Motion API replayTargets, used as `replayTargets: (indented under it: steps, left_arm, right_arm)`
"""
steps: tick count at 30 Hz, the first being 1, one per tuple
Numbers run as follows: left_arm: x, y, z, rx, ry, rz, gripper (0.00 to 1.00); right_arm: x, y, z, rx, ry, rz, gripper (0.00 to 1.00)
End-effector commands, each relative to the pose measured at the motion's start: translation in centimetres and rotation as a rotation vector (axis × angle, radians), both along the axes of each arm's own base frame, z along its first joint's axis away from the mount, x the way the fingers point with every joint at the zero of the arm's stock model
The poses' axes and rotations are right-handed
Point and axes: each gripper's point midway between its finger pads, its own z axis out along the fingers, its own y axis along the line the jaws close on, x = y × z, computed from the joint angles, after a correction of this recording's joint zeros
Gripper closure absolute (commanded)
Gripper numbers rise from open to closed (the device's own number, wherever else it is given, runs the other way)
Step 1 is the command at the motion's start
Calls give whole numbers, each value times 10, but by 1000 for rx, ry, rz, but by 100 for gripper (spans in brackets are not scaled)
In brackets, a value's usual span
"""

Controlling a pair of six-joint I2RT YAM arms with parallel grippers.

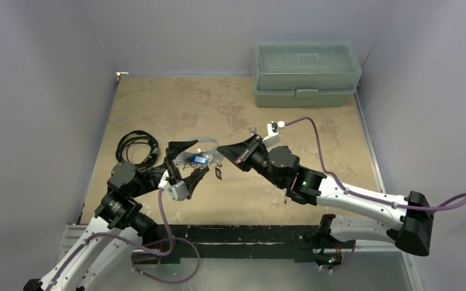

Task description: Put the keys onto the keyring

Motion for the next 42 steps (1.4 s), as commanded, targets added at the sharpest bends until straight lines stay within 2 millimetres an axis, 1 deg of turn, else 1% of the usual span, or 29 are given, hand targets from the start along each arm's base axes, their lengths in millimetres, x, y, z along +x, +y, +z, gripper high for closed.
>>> replayTargets:
  steps: [1,6,8,10,11,12,13,15,18,19,20,21,23,25,27,29,31,33,34,38,40,41,42]
  left_arm:
    - [-6,1,3,3,-3,-10,12]
    - [-17,0,5,20,44,-52,6]
    - [-25,-1,8,5,71,-79,5]
    - [-32,-3,13,-30,133,-111,3]
    - [-37,-6,15,-52,178,-137,3]
    - [-40,-9,18,-69,217,-158,2]
    - [-43,-12,20,-84,259,-180,2]
    - [-42,-16,27,-128,367,-186,1]
    - [-27,-19,41,-252,580,-119,1]
    - [-25,-21,45,-286,654,-111,1]
    - [-23,-23,44,-290,679,-110,1]
    - [-22,-24,45,-298,701,-110,1]
    - [-18,-24,50,-318,715,-93,1]
    - [-16,-20,60,-325,696,-66,1]
    - [-15,-14,70,-309,655,-33,1]
    - [-14,-12,75,-281,644,-17,1]
    - [-12,-14,74,-216,652,-8,1]
    - [-10,-15,73,-160,665,-3,1]
    - [-8,-16,73,-142,669,1,1]
    - [-2,-20,83,-135,654,-1,1]
    - [-4,-28,81,-115,662,-51,1]
    - [-5,-33,77,-92,675,-85,3]
    - [-6,-38,73,-76,697,-111,7]
  right_arm:
    - [0,-24,59,139,-146,-59,100]
    - [2,-47,72,143,-223,-132,100]
    - [2,-56,80,140,-288,-157,100]
    - [1,-67,90,126,-398,-190,100]
    - [4,-74,91,106,-442,-231,100]
    - [5,-77,86,89,-469,-245,100]
    - [6,-81,86,85,-506,-264,100]
    - [6,-89,89,61,-605,-307,100]
    - [4,-97,86,50,-702,-347,100]
    - [2,-101,90,68,-735,-365,100]
    - [2,-102,87,69,-747,-368,100]
    - [0,-105,90,84,-767,-381,100]
    - [-2,-107,90,78,-806,-385,100]
    - [-6,-106,93,74,-842,-371,100]
    - [-13,-106,96,63,-897,-352,100]
    - [-19,-107,96,39,-956,-340,100]
    - [-27,-109,92,10,-1022,-322,100]
    - [-38,-112,93,10,-1091,-301,100]
    - [-42,-113,89,8,-1111,-288,100]
    - [-52,-114,87,-2,-1150,-254,100]
    - [-57,-115,87,2,-1169,-237,100]
    - [-59,-115,87,5,-1177,-228,100]
    - [-61,-115,87,6,-1184,-218,100]
